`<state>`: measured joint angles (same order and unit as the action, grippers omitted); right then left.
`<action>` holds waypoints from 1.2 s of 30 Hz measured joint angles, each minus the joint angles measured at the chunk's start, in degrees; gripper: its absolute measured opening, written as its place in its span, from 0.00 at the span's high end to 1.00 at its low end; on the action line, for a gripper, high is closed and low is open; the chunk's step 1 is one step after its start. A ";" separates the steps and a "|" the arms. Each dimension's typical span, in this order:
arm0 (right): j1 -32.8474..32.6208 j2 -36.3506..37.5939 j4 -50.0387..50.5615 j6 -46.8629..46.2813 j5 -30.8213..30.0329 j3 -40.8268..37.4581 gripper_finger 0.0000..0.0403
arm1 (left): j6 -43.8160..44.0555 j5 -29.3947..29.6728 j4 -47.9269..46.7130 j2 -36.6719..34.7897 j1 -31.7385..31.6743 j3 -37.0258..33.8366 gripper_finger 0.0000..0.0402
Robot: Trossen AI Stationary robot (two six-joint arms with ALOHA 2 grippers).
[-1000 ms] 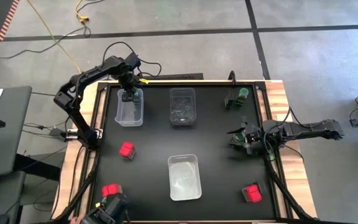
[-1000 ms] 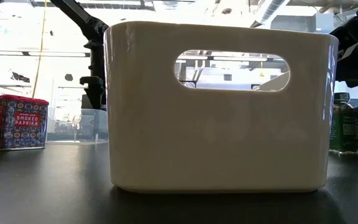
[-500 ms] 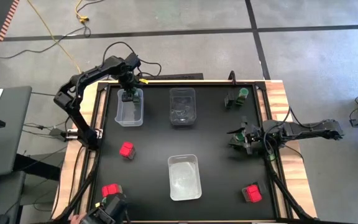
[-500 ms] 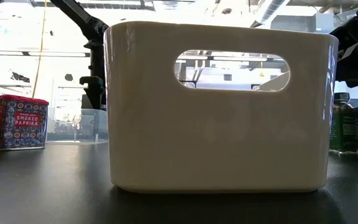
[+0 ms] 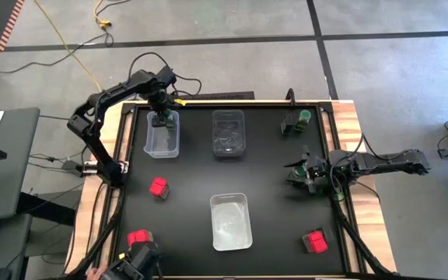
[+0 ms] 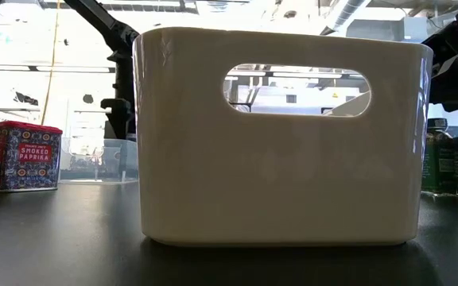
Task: Sort spices by type
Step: Put the middle left green seasoning bottle into the transparent bin, then put the top right black seasoning can into the black bin
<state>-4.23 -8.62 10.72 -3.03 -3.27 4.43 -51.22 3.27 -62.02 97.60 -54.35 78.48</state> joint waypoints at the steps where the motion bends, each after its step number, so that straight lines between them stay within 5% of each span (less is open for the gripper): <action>1: 0.00 0.02 -0.01 0.00 0.00 0.00 0.31 | 0.00 0.04 -0.03 0.00 0.00 0.00 0.35; 20: 0.00 0.00 -0.02 0.00 0.00 0.00 0.31 | 3.45 0.91 -3.47 -0.20 0.00 1.99 0.30; 36: 0.00 0.00 -0.02 0.00 0.02 0.00 0.31 | 23.68 2.11 -18.09 -0.58 -0.01 8.69 0.30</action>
<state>-4.23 -8.62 10.70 -3.03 -3.25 4.43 -27.54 5.38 -80.11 97.03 -54.36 87.16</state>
